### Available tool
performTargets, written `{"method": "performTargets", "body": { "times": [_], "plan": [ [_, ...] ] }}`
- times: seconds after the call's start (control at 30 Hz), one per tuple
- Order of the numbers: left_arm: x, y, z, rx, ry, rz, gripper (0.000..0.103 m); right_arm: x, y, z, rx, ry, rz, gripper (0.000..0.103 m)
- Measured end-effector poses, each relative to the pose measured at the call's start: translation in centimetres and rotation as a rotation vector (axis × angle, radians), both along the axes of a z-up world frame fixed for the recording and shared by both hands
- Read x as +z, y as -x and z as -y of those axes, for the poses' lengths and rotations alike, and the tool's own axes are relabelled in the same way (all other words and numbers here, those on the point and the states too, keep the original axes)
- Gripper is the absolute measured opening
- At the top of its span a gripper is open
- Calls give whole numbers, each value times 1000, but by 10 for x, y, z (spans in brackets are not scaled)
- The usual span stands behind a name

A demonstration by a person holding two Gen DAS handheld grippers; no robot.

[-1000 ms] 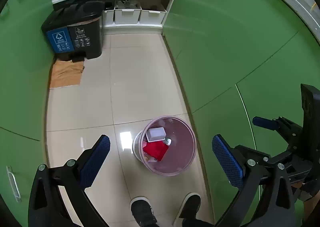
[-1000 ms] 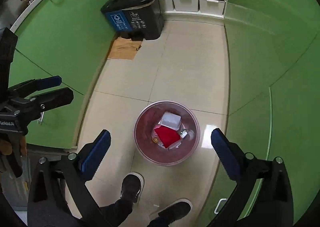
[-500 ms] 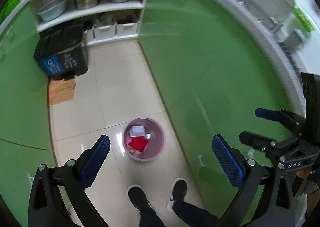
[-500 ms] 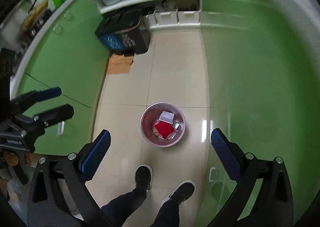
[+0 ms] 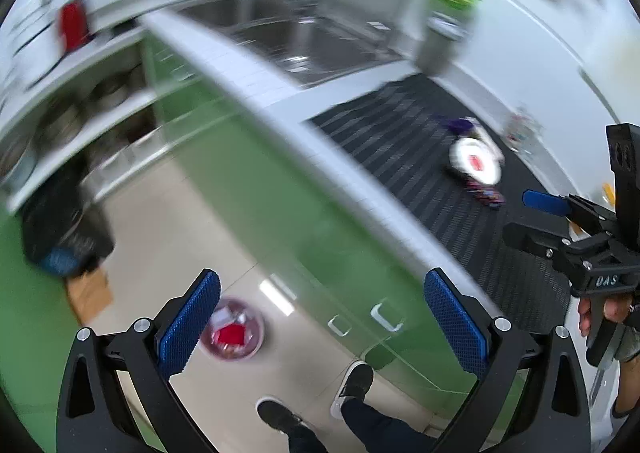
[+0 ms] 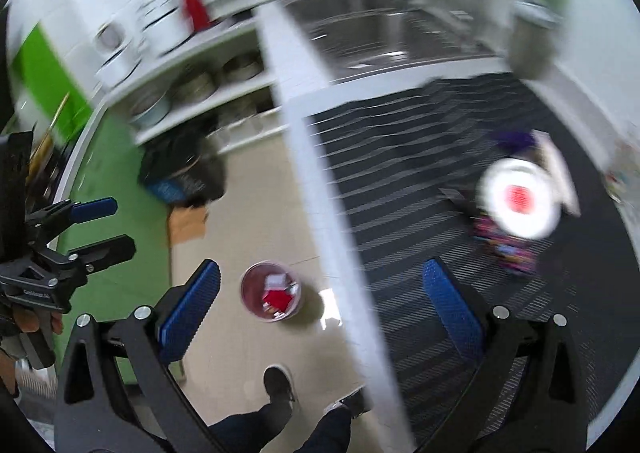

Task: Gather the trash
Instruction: 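Return both tools to the mat, then grasp the loofah sponge with the right tool while the left tool grasps the purple glove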

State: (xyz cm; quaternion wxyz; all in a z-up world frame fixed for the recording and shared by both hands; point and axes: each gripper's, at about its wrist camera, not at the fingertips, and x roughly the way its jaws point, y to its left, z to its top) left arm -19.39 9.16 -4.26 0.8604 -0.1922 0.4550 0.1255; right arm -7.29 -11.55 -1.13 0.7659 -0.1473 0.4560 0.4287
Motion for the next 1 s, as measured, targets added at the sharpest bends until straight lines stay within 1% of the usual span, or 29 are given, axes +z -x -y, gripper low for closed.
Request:
{"method": "performTargets", "body": {
  "times": [0.03,0.07,0.2,0.33,0.4,0.57,0.73,0.87,1.0],
  "plan": [
    [3,-9,6,-25,-4,4,98,4,-10,15,-35,-1,6,100],
    [6,-26,16,-64,-6,11,98,7,-20,30,-67,-2,11,100],
    [14,-72,44,-146,-3,26,98,12,-59,81,-162,-7,26,100],
    [15,-116,73,-202,-9,32,98,12,-88,108,-201,-8,38,100],
    [15,-130,82,-212,-12,30,98,10,-107,118,-209,-12,33,100],
    [11,-174,98,-229,-19,15,98,7,-143,120,-202,-9,28,100],
    [9,-207,98,-250,-18,8,98,-2,-179,106,-202,1,14,100],
    [4,-231,91,-276,-11,3,98,-17,-208,90,-217,21,-6,100],
    [-3,-251,81,-279,1,-10,98,-37,-234,75,-220,47,-30,99]
  ]
}}
